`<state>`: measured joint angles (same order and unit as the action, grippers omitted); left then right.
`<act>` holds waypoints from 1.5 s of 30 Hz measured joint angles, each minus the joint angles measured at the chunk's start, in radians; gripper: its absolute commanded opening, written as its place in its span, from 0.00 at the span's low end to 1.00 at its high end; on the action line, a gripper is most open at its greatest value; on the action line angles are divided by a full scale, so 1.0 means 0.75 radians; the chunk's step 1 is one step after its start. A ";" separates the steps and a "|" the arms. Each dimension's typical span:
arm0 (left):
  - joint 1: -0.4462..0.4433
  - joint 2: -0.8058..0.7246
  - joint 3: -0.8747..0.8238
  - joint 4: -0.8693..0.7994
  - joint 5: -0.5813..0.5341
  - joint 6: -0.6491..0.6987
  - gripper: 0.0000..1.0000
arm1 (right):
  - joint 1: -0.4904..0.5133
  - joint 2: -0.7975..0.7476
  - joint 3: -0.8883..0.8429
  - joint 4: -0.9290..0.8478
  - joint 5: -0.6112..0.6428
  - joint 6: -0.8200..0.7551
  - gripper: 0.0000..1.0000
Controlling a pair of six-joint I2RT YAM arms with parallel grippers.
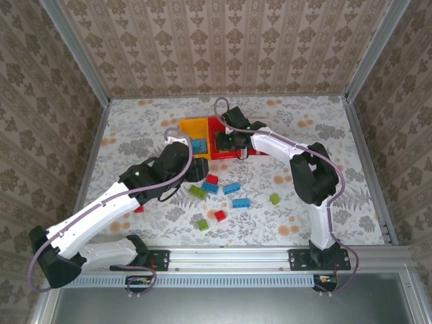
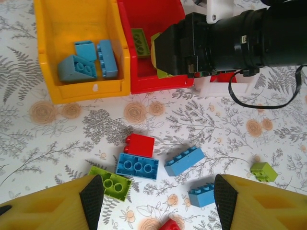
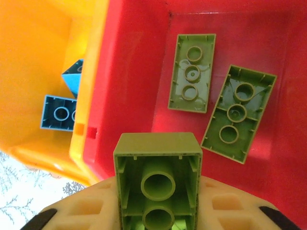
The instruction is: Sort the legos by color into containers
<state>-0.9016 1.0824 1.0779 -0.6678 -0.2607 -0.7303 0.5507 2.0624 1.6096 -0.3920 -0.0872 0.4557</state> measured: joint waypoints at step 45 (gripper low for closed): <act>0.340 0.097 -0.181 -0.151 0.293 -0.082 0.63 | 0.195 -0.816 -0.836 0.232 0.017 -0.090 0.74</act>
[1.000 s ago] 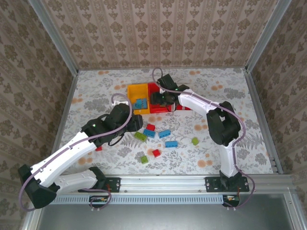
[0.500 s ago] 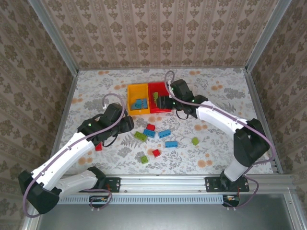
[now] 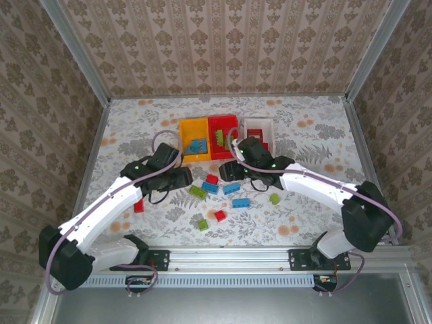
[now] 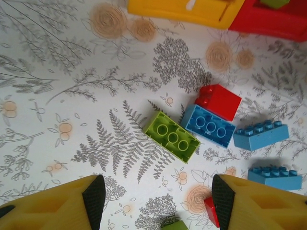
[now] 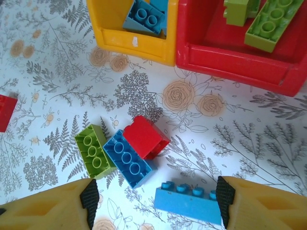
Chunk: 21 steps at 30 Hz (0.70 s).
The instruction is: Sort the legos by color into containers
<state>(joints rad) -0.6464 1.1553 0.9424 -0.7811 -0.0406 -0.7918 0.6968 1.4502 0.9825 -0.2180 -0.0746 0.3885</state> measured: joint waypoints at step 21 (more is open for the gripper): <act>-0.341 0.838 0.551 0.075 0.210 0.649 0.74 | -0.037 -0.862 -0.297 -0.396 0.095 0.038 0.88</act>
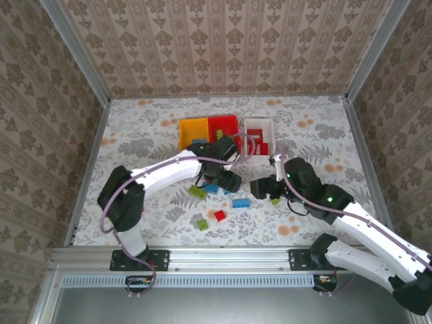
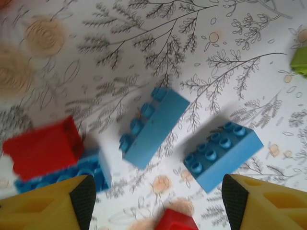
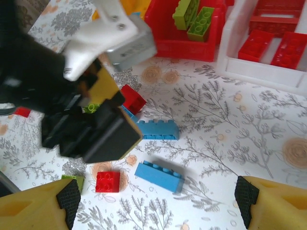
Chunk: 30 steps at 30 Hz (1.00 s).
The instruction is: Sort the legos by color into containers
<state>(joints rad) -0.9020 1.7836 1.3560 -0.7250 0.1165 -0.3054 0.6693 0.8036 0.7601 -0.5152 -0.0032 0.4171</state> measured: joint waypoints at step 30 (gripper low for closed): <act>-0.083 0.387 0.245 -0.106 -0.217 0.258 0.21 | -0.020 -0.102 -0.013 -0.181 0.003 0.057 0.87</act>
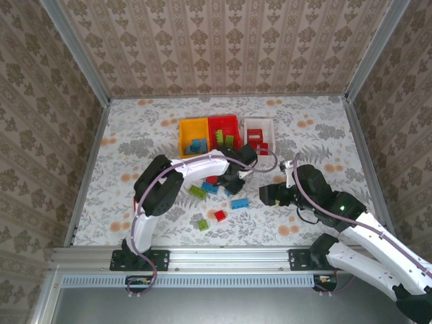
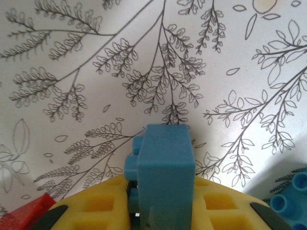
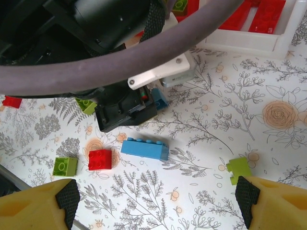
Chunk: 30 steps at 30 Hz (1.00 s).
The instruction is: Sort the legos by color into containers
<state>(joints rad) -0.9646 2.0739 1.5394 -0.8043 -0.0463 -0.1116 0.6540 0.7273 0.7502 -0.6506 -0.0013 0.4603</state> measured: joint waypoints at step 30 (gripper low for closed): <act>0.599 0.250 0.738 -0.214 -0.443 -0.278 0.22 | 0.010 0.844 0.344 0.700 -0.220 -0.188 0.91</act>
<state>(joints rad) -0.5152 2.2616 2.0930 -0.9646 -0.3786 -0.3199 0.6617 1.3605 1.0084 -0.1257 -0.1661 0.3191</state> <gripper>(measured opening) 0.245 0.909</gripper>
